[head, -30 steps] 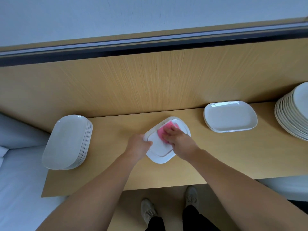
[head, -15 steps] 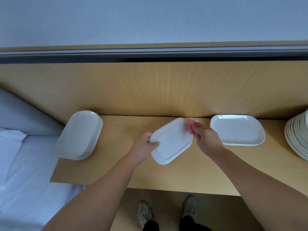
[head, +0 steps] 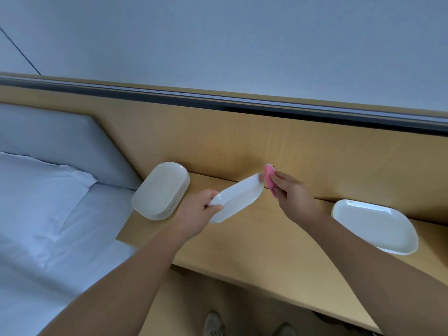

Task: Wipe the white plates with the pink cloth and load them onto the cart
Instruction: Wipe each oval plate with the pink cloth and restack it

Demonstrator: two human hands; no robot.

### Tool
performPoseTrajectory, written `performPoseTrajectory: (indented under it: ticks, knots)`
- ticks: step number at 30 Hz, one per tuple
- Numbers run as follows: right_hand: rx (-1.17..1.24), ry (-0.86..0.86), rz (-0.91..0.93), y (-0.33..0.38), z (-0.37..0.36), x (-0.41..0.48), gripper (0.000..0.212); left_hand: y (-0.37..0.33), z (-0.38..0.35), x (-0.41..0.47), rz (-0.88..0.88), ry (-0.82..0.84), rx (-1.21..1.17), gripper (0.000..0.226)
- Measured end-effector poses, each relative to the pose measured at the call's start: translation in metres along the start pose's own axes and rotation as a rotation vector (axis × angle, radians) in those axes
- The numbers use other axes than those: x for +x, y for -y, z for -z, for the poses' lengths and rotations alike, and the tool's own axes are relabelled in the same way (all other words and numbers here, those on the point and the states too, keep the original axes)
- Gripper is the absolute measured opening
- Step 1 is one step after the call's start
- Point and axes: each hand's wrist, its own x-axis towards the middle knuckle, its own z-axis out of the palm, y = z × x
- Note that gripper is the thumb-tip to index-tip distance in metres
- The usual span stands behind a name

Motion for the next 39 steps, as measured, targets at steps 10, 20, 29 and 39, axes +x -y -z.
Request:
performPoseTrajectory:
  ticks: [10, 20, 29, 39]
  knots:
    - [0.048, 0.077, 0.018, 0.064, -0.056, 0.024, 0.019, 0.066, 0.07, -0.018, -0.021, -0.262, 0.179, 0.018]
    - [-0.038, 0.074, 0.003, 0.088, -0.1, 0.028, 0.016, 0.132, 0.094, 0.002, 0.0, -0.278, 0.449, 0.033]
    - [-0.035, 0.09, -0.037, 0.092, -0.123, 0.028, 0.021, 0.168, 0.085, 0.025, -0.011, -0.059, 0.623, 0.017]
    - [-0.083, 0.085, -0.081, 0.087, -0.128, 0.023, 0.039, 0.196, 0.074, 0.036, -0.024, 0.06, 0.608, 0.024]
